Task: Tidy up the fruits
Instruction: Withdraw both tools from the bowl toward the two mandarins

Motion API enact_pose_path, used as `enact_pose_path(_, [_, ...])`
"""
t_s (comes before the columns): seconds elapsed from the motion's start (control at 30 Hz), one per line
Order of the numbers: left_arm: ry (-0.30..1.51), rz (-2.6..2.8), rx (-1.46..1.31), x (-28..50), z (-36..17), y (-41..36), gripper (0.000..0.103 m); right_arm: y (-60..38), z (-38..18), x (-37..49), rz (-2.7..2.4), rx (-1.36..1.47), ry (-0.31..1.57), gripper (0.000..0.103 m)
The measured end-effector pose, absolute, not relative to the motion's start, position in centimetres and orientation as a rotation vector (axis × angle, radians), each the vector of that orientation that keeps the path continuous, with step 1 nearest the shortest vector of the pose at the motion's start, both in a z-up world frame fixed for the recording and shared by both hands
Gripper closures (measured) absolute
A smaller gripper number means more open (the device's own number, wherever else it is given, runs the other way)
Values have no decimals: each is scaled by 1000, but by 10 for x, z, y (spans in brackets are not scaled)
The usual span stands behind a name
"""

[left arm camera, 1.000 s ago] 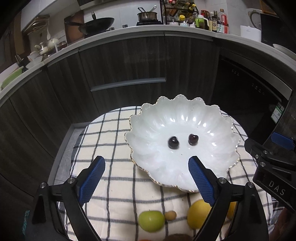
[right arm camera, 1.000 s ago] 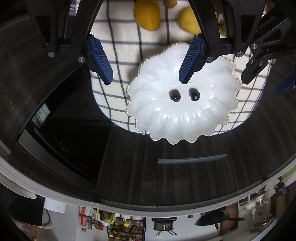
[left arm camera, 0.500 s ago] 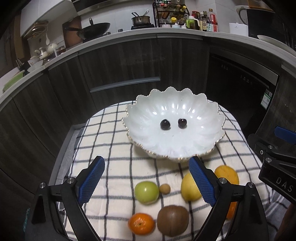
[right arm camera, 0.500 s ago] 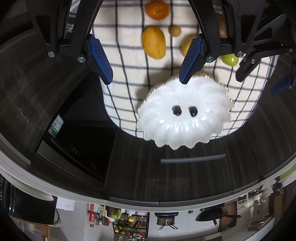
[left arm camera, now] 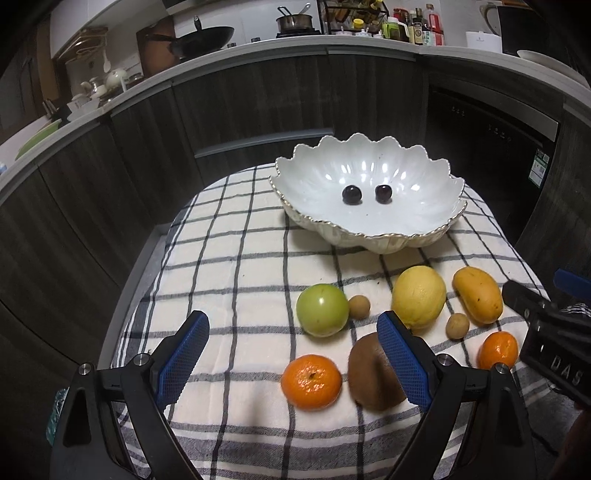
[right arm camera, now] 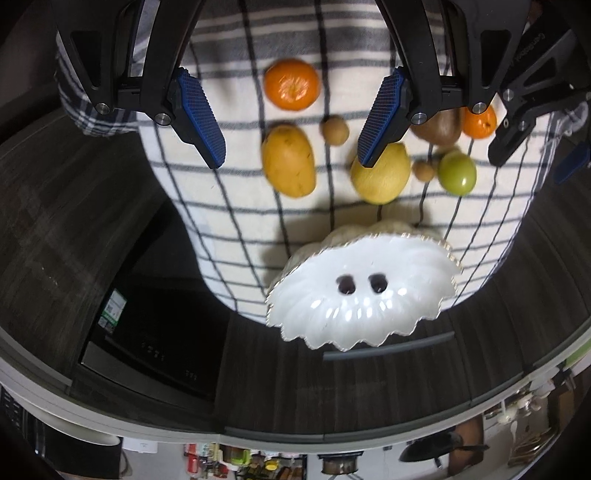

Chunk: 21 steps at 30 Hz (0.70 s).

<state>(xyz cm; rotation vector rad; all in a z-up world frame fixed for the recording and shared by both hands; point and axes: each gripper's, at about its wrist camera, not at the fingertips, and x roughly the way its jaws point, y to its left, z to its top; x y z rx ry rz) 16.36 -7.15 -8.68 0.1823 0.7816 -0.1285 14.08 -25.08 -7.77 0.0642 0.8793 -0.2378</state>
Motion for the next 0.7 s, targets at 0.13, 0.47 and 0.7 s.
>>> enact_pose_path(0.13, [774,-121,180,161,-89,-67,10,-248,-86,135,-243,60,897,28])
enact_pose_path(0.47, [816,-126,196,158,-106,-62,10,-248,-106,130,-264,59,946,28])
enact_pose_path(0.7, [867,-135,200,157,-123,-60,10,-247,-119,130,-264,59,982,28])
